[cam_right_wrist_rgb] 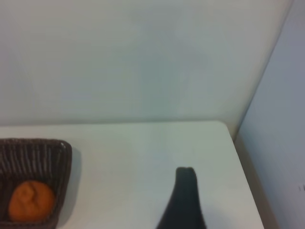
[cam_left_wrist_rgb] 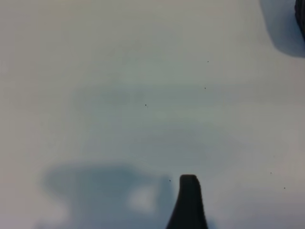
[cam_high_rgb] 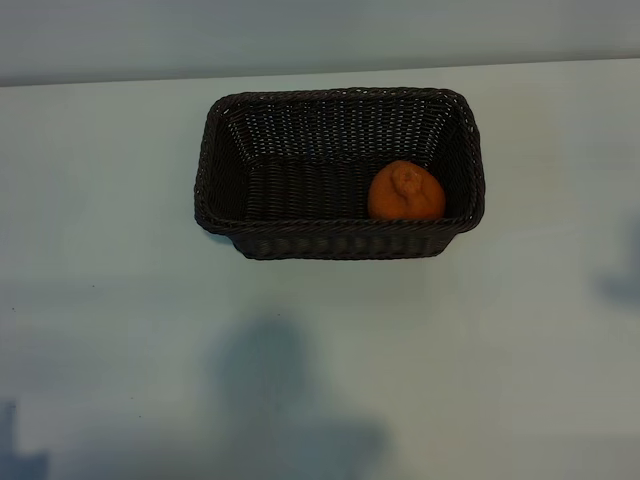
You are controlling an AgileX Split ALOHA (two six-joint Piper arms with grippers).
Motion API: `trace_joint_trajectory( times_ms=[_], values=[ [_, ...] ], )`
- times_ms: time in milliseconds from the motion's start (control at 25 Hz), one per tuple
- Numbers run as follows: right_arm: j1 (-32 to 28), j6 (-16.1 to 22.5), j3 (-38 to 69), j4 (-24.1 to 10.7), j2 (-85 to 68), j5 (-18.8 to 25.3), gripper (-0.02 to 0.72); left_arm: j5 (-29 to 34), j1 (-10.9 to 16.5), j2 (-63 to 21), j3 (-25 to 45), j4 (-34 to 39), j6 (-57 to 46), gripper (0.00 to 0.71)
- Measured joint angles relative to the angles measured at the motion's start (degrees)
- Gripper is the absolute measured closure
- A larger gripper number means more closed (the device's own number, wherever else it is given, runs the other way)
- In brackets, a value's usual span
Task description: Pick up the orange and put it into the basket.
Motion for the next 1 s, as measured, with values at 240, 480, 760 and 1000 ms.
trace_joint_trajectory(
  times_ms=[240, 480, 760, 1000],
  values=[
    [0.0, -0.2, 14.7, 0.4, -13.1, -5.4, 0.123, 0.0, 0.0, 0.0, 0.0, 0.0, 0.0, 0.118],
    [0.0, -0.2, 24.2, 0.4, -22.1, -6.0, 0.123, 0.0, 0.0, 0.0, 0.0, 0.0, 0.0, 0.118],
    [0.0, -0.2, 32.5, 1.9, -29.0, -5.0, 0.123, 0.0, 0.0, 0.0, 0.0, 0.0, 0.0, 0.118],
    [0.1, -0.3, 36.0, 3.3, -29.0, 0.0, 0.123, 0.0, 0.0, 0.0, 0.0, 0.1, 0.0, 0.118]
  ],
)
